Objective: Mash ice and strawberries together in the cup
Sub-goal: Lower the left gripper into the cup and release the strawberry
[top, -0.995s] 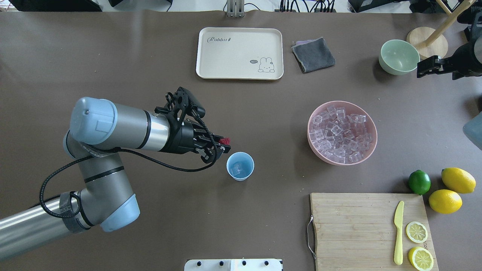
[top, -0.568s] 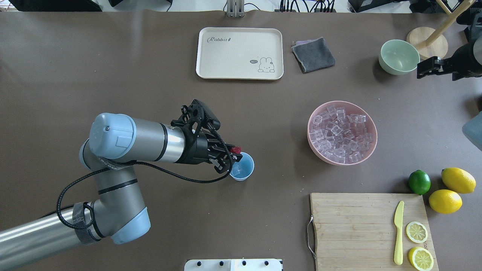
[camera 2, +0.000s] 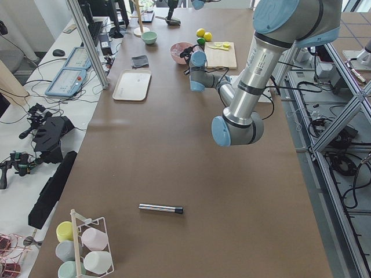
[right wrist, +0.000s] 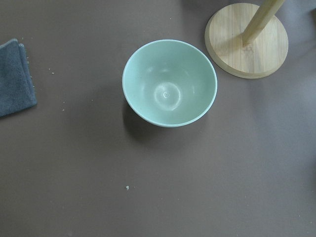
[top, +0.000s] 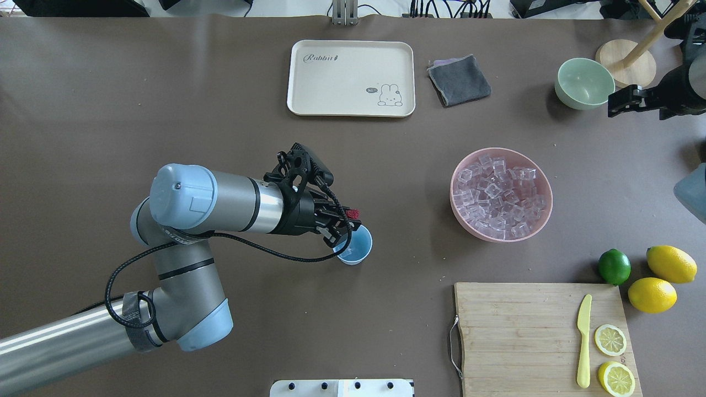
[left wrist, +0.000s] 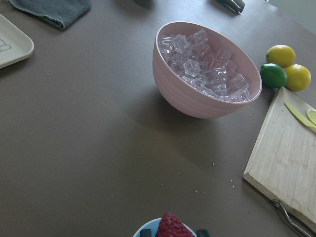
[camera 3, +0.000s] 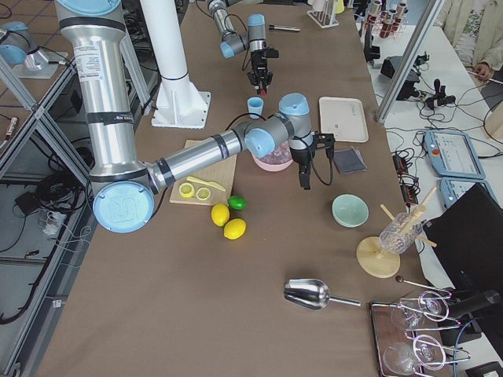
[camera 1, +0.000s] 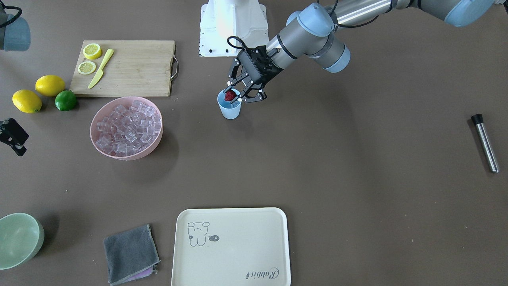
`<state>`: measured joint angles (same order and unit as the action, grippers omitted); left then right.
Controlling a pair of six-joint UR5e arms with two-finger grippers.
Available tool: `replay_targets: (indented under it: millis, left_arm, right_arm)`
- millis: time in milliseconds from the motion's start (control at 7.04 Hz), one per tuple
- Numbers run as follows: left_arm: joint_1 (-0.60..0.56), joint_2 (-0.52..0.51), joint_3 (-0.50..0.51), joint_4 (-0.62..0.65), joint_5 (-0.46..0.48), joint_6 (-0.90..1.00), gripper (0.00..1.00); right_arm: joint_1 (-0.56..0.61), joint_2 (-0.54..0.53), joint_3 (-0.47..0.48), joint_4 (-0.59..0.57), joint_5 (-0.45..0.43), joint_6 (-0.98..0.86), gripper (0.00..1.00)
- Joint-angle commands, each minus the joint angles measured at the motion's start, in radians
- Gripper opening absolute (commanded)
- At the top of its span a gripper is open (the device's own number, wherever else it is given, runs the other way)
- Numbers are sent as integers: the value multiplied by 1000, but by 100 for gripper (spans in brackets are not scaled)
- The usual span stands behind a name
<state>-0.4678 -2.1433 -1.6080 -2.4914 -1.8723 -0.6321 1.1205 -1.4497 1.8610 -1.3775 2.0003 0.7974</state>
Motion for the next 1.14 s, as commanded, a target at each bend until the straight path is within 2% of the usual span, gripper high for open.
replay_targets:
  millis: [0,710,853,995]
  left_arm:
    - [0,-3,17,0,10,2,0]
    - [23,5,17,-10,8,-1,2]
    - [31,6,17,-26,10,-3,8]
    - [31,8,19,-24,10,-1,10]
  right_arm:
    - [-1,-1,0,0,0,-1,100]
    - [-1,-4,1,-2,-2,2,100]
    - [-1,-4,1,-2,-2,2,100]
    - [1,-4,3,-2,-2,2,100]
